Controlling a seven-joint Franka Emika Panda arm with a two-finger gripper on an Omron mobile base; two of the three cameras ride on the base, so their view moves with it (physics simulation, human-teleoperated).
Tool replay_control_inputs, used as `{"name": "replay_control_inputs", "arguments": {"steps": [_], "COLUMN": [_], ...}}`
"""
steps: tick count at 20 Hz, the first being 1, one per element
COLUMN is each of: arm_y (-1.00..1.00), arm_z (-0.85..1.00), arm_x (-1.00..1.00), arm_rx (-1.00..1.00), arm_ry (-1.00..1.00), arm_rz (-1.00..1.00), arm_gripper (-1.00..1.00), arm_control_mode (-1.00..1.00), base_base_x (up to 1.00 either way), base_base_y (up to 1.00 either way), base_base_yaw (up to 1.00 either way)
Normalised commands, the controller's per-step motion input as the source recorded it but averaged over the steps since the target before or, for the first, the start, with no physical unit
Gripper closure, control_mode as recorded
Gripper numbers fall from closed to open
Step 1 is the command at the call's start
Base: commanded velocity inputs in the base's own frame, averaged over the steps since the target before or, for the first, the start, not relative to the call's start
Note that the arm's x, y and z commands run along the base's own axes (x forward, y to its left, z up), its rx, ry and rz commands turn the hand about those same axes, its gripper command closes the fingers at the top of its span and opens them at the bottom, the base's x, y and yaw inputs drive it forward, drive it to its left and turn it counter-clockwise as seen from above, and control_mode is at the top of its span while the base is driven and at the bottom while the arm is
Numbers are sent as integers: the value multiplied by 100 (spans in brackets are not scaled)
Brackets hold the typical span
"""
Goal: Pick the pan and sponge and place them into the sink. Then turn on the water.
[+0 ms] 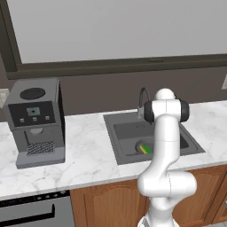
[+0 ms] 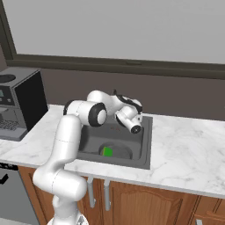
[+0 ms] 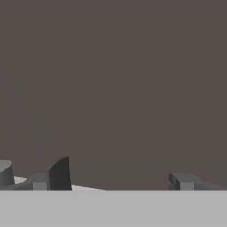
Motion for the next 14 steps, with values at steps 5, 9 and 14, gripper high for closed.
{"name": "replay_control_inputs", "arguments": {"steps": [5, 9, 14], "arm_y": [5, 11, 4], "arm_z": [-18, -19, -15], "arm_x": [30, 18, 6], "arm_rx": [0, 0, 0], "arm_ry": [1, 0, 0], "arm_rz": [0, -2, -2], "arm_gripper": [-100, 100, 100], "arm_control_mode": [-100, -100, -100], "base_base_x": [0, 0, 0], "base_base_y": [0, 0, 0], "base_base_yaw": [0, 0, 0]}}
